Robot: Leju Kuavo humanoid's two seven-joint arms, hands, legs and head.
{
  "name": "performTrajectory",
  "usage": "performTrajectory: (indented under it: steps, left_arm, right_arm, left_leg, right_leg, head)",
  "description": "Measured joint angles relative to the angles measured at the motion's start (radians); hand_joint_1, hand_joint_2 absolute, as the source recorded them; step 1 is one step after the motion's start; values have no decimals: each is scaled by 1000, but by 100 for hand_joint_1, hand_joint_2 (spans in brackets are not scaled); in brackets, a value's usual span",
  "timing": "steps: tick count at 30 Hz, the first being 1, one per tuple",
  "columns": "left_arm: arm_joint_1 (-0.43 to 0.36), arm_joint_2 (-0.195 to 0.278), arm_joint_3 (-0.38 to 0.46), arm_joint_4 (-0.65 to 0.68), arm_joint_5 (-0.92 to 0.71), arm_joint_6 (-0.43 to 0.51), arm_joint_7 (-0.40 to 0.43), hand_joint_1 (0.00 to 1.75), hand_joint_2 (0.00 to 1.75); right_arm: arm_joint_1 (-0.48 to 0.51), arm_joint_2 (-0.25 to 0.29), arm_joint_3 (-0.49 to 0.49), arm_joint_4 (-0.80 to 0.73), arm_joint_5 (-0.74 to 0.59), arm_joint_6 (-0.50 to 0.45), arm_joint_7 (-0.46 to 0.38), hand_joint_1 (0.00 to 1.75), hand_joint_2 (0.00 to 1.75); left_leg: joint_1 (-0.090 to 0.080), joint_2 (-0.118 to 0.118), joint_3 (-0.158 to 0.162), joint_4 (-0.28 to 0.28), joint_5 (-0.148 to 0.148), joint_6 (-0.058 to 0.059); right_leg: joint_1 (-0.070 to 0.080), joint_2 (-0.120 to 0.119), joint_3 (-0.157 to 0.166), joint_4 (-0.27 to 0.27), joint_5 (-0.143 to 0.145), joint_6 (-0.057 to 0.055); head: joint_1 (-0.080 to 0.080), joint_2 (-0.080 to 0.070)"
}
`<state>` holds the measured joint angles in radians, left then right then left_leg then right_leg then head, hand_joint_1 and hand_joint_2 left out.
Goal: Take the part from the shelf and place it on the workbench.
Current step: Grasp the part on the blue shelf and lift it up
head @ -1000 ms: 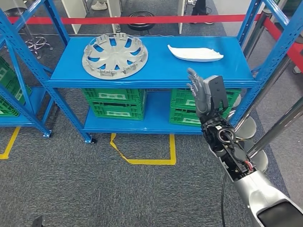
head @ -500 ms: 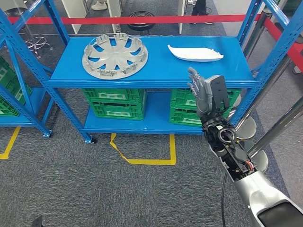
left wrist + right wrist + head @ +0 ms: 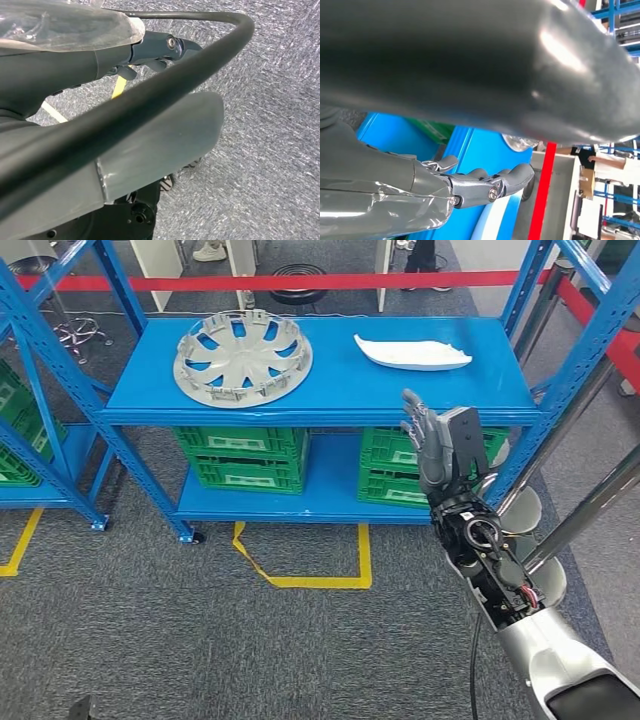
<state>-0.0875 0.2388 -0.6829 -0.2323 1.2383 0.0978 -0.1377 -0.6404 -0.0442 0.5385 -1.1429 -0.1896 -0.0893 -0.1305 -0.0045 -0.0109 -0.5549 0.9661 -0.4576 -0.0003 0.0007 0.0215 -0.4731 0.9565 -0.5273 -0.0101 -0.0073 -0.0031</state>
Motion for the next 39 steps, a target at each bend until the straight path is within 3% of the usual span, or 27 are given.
performTrajectory:
  steps: [4,6,7,9,10,11,12,14,15,17,20,22,24,25,26,27,29,31,34,36,37,39]
  left_arm:
    - [-1,3,-1,0,0,-1,0,0,0]
    - [-2,4,-2,0,1,-2,0,0,0]
    - [-2,4,-2,0,2,-2,0,0,0]
    - [-2,4,-3,0,3,-2,1,0,0]
    - [-2,3,-3,0,4,-1,1,0,0]
    - [-1,3,-3,0,4,-1,2,0,0]
    - [-1,2,-3,0,5,-1,2,0,0]
    - [1,3,-3,1,5,1,3,0,0]
    - [0,5,-3,2,5,1,4,0,0]
    - [-2,8,-4,5,5,2,5,0,0]
    - [-4,6,-4,5,5,2,5,0,0]
    - [-5,5,-4,5,6,2,5,0,0]
    - [-8,5,-4,5,6,2,5,0,0]
    - [-7,5,-4,5,6,2,5,0,0]
    - [-6,4,-4,5,7,2,5,0,0]
    - [-4,4,-4,5,7,2,5,0,0]
    - [-2,6,-4,6,8,2,5,0,0]
    - [-4,12,-4,6,8,2,5,0,0]
    - [-7,18,-4,7,10,4,5,0,0]
    - [-5,17,-4,8,11,5,5,0,0]
    - [-4,16,-4,8,12,6,5,0,0]
    - [-4,14,-4,8,13,7,5,0,0]
  right_arm:
    - [0,0,-1,-3,0,2,0,0,0]
    - [-4,-1,-2,-7,0,3,-2,0,0]
    - [-7,-1,-2,-8,0,4,-3,0,0]
    - [-10,-1,0,-6,-1,6,-4,0,0]
    - [-8,-1,1,-4,-2,7,-4,0,0]
    - [-5,-1,1,-2,-2,7,-4,0,0]
    - [-3,-1,2,-1,-2,7,-3,0,0]
    - [-2,-1,2,2,-2,8,-4,0,0]
    - [-4,-1,2,3,-2,8,-4,0,0]
    - [-3,0,3,7,-2,10,-3,0,0]
    - [-5,0,1,7,0,10,-4,0,0]
    - [-13,0,1,6,1,10,-5,0,0]
    - [-16,0,2,7,2,12,-5,0,0]
    - [-15,0,2,7,2,12,-5,0,0]
    - [-13,0,2,8,2,12,-5,0,0]
    - [-13,0,3,8,2,12,-5,0,0]
    - [-13,1,3,9,2,13,-5,0,0]
    - [-15,1,3,9,2,13,-5,0,0]
    - [-17,3,4,10,2,14,-7,0,0]
    - [-19,4,3,10,3,15,-8,0,0]
    - [-22,4,3,11,3,15,-8,0,0]
    - [-23,4,4,13,3,16,-8,0,0]
  left_leg:
    - [3,1,5,-12,1,6]
    - [10,4,19,-34,6,12]
    - [14,6,26,-41,7,14]
    - [15,9,33,-44,3,15]
    - [16,9,38,-44,-1,14]
    - [19,8,44,-43,-6,11]
    - [22,6,52,-42,-12,6]
    - [29,2,67,-38,-29,-8]
    - [30,1,69,-31,-37,-17]
    - [29,-2,62,-22,-42,-30]
    - [32,0,54,-5,-50,-43]
    - [32,4,5,87,-80,-46]
    - [28,5,-99,240,-115,-43]
    - [25,5,-146,294,-115,-38]
    - [21,5,-177,312,-97,-32]
    - [16,5,-185,285,-57,-24]
    - [-1,4,-150,147,41,-3]
    - [-15,4,-107,35,82,12]
    - [-16,5,-76,-15,71,19]
    - [-10,6,-44,-38,67,23]
    - [-8,5,-30,-45,63,25]
    - [-6,5,-10,-48,50,28]
  right_leg:
    - [0,0,2,-6,-1,5]
    - [2,-4,-15,33,-23,11]
    - [1,-6,-44,88,-46,14]
    - [-5,-9,-132,237,-92,21]
    - [-10,-10,-168,288,-96,25]
    - [-14,-11,-187,300,-79,29]
    - [-20,-12,-186,270,-40,34]
    - [-29,-16,-147,145,48,46]
    - [-31,-16,-125,90,70,48]
    - [-27,-12,-109,56,68,38]
    - [-23,-8,-99,51,58,13]
    - [-23,-6,-83,45,51,-1]
    - [-17,-6,-71,44,41,-11]
    - [-14,-6,-65,43,35,-15]
    - [-11,-6,-57,43,28,-18]
    - [-9,-5,-47,43,21,-20]
    - [-7,-2,-29,41,7,-20]
    - [-6,1,-18,33,-4,-15]
    - [-5,2,0,21,0,-1]
    - [-4,-4,-3,49,-11,7]
    - [-4,-7,-23,93,-28,11]
    - [-5,-10,-99,226,-77,18]
  head:
    - [-4,0]
    - [1,0]
    - [5,0]
    - [14,0]
    - [16,0]
    - [18,0]
    - [19,0]
    - [27,0]
    - [32,0]
    - [31,0]
    - [17,0]
    - [4,0]
    - [-13,0]
    - [-19,0]
    - [-22,0]
    - [-25,0]
    - [-29,0]
    - [-31,0]
    - [-36,0]
    - [-32,0]
    - [-27,0]
    - [-18,0]
